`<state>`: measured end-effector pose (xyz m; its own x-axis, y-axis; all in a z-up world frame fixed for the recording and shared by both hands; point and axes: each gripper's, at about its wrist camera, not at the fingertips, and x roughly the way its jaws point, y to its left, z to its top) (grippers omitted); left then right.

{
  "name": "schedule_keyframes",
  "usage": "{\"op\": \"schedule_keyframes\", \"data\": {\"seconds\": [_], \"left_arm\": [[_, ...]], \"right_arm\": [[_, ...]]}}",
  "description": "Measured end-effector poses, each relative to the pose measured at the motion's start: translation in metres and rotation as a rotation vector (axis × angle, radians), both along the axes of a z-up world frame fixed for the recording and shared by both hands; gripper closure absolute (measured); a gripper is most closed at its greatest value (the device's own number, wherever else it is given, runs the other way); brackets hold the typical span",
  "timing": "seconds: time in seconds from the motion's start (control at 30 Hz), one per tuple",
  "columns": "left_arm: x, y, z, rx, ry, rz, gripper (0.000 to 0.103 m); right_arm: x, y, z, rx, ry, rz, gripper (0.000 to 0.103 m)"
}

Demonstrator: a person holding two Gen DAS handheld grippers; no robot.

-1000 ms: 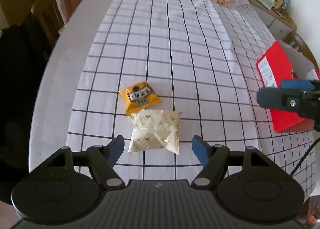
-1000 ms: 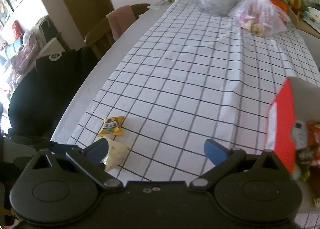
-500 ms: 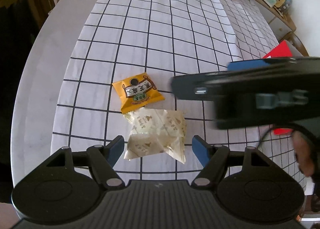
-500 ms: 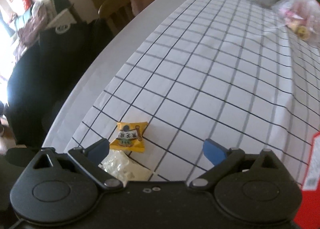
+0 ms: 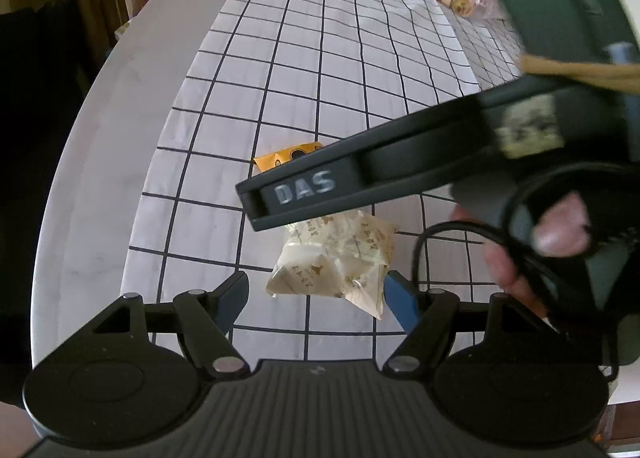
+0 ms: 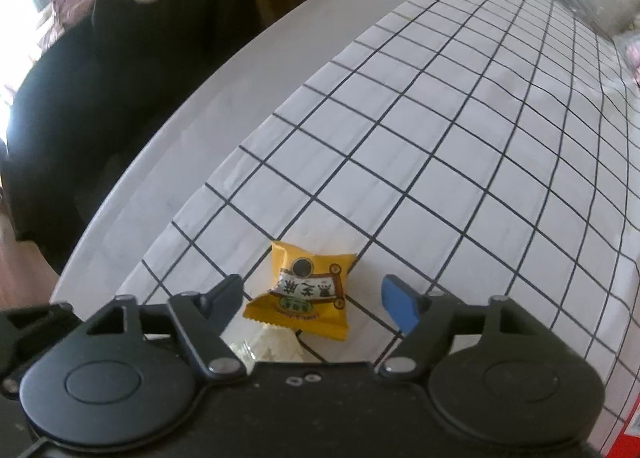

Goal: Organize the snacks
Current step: 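Grasp the cream pastry bag with the left gripper while the right grasps the yellow packet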

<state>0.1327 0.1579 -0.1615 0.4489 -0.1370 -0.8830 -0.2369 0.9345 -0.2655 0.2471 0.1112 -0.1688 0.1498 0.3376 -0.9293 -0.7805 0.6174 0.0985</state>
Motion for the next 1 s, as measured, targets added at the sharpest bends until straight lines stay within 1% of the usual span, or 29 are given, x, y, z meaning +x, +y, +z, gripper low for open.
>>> {"op": "schedule_keyframes", "data": {"seconds": [0.03,0.07,0.2,0.3,0.37,0.53,0.67,0.73,0.77,0.8,0.87,0.93,1.0], "left_arm": [[0.000,0.000,0.000,0.011,-0.003,-0.001,0.029],[0.000,0.000,0.000,0.012,-0.006,-0.003,0.029],[0.001,0.001,0.000,0.022,-0.018,-0.016,0.029],[0.005,-0.001,0.000,0.028,-0.027,-0.030,0.029],[0.006,-0.003,0.001,0.035,-0.034,-0.044,0.029],[0.012,-0.007,0.000,0.043,-0.048,-0.079,0.029],[0.023,-0.010,-0.004,0.020,-0.044,-0.113,0.029],[0.029,-0.014,-0.004,0.023,-0.045,-0.125,0.029],[0.031,-0.015,-0.004,0.019,-0.045,-0.125,0.029],[0.032,-0.015,-0.004,0.007,-0.042,-0.123,0.029],[0.037,-0.016,-0.006,-0.021,-0.027,-0.112,0.029],[0.042,-0.018,-0.008,-0.024,-0.020,-0.104,0.029],[0.048,-0.016,-0.012,-0.024,-0.009,-0.097,0.029]], "right_arm": [[0.000,0.001,-0.002,-0.006,0.001,0.008,0.034],[0.000,0.001,-0.002,-0.008,0.003,0.015,0.039],[0.003,0.001,-0.003,-0.012,-0.018,0.015,0.052],[0.006,-0.003,-0.001,0.007,-0.022,0.006,0.057],[0.009,-0.008,0.000,0.018,-0.026,-0.015,0.059],[0.024,-0.030,0.006,0.039,-0.037,-0.093,0.061],[0.029,-0.050,0.009,0.058,-0.036,-0.154,0.063],[0.031,-0.063,0.012,0.076,-0.027,-0.186,0.068],[0.032,-0.069,0.014,0.085,-0.017,-0.200,0.077],[0.032,-0.076,0.014,0.087,-0.010,-0.219,0.083],[0.032,-0.085,0.012,0.089,-0.007,-0.241,0.085],[0.032,-0.094,0.011,0.088,-0.004,-0.264,0.087],[0.031,-0.101,0.011,0.092,0.002,-0.281,0.088]]}}
